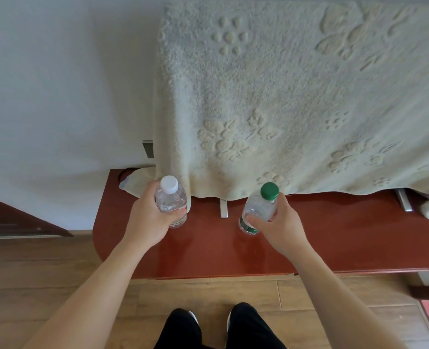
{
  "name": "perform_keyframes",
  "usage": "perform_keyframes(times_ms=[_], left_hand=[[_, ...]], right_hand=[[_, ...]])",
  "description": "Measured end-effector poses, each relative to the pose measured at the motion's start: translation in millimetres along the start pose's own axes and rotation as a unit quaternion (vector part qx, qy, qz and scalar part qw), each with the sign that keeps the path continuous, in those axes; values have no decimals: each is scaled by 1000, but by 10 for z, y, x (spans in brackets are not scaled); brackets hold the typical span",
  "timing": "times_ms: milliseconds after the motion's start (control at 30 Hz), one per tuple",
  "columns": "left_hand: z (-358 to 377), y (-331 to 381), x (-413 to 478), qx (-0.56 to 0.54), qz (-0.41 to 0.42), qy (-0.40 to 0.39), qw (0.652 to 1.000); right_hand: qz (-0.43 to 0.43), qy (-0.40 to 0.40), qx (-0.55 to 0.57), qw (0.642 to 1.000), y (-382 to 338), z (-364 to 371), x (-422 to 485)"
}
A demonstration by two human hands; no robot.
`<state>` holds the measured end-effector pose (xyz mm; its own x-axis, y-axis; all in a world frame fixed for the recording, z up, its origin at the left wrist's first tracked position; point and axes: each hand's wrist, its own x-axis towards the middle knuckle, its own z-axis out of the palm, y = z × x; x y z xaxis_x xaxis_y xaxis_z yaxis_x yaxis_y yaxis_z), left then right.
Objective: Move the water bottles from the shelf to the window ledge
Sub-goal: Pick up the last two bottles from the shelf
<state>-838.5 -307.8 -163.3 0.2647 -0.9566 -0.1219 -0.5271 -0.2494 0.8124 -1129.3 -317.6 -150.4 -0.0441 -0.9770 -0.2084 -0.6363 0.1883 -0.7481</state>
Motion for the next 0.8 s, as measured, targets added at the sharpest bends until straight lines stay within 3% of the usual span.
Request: perform_keyframes(times_ms=[467,800], left_hand=[[-184,591,-171,4,40,-18,999],[-322,1167,-156,25,135,-80,987]], right_hand=[[-34,-6,2,999,-475,-546,-5],[6,59,-1,998,-763,-898,-506]])
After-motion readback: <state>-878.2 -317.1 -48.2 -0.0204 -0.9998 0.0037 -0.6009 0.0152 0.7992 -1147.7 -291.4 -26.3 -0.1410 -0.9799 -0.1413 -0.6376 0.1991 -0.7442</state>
